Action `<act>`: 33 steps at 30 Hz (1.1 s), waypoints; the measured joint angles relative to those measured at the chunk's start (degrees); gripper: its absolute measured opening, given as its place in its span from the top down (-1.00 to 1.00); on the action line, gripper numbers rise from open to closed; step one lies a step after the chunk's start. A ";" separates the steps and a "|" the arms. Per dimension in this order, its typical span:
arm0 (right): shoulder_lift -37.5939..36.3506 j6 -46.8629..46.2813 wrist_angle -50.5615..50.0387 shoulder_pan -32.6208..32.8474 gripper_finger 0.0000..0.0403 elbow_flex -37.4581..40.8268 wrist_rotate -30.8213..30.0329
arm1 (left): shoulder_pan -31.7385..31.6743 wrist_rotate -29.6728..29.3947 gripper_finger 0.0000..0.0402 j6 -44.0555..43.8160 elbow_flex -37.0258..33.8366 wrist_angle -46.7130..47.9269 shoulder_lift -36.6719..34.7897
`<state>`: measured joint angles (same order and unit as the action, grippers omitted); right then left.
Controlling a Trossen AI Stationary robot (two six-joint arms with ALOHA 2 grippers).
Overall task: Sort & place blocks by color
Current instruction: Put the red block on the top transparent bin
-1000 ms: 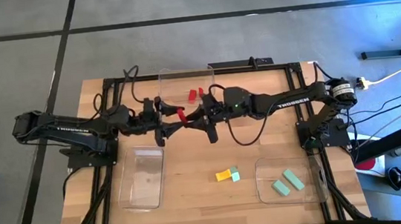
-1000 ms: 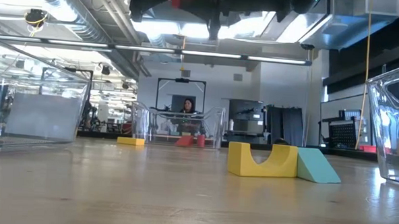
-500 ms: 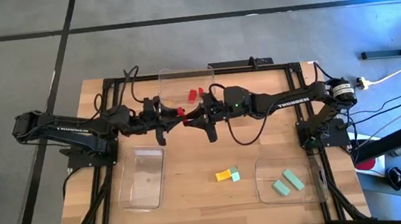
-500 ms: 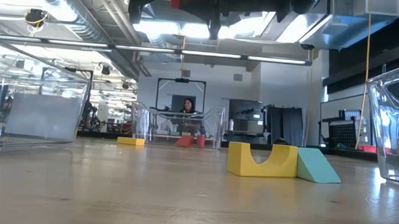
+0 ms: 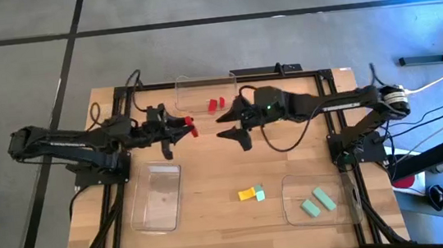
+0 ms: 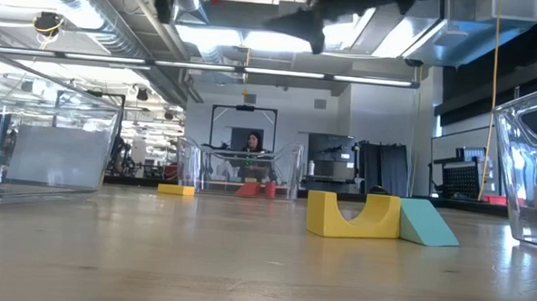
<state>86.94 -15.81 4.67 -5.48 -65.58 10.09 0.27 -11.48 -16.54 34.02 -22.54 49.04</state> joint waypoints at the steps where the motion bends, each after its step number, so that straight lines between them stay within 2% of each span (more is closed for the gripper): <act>1: -1.21 1.01 -2.69 -0.27 -0.38 0.00 -0.16 | 0.02 -0.04 0.55 0.33 -0.01 1.99 -1.68; 6: -6.78 2.36 -12.60 -1.38 -0.35 2.19 0.03 | 0.02 -1.10 0.55 1.52 -0.01 7.55 -8.03; 10: -12.16 -0.98 -11.56 -1.50 -0.35 8.74 -2.16 | 0.00 -1.65 0.55 2.22 -0.04 10.23 -11.60; 15: -19.17 -8.32 -1.06 -0.64 -0.35 19.30 -5.19 | 0.02 -1.47 0.55 2.25 -1.83 9.21 -13.52; 20: -23.26 -13.02 11.46 0.57 -0.35 27.04 -7.34 | 0.02 -1.42 0.55 -0.53 -6.83 3.02 -14.64; 26: -23.88 -14.14 15.25 0.55 -0.35 28.48 -7.63 | 0.02 -1.53 0.55 -2.55 -11.88 -6.72 -14.60; 33: -23.87 -14.14 15.27 0.57 -0.35 28.48 -7.59 | 0.02 -1.08 0.55 -4.32 -13.25 -8.92 -14.58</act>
<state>63.07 -29.95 19.95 -4.91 -37.10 2.50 0.30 -12.56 -20.86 20.78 -31.46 34.46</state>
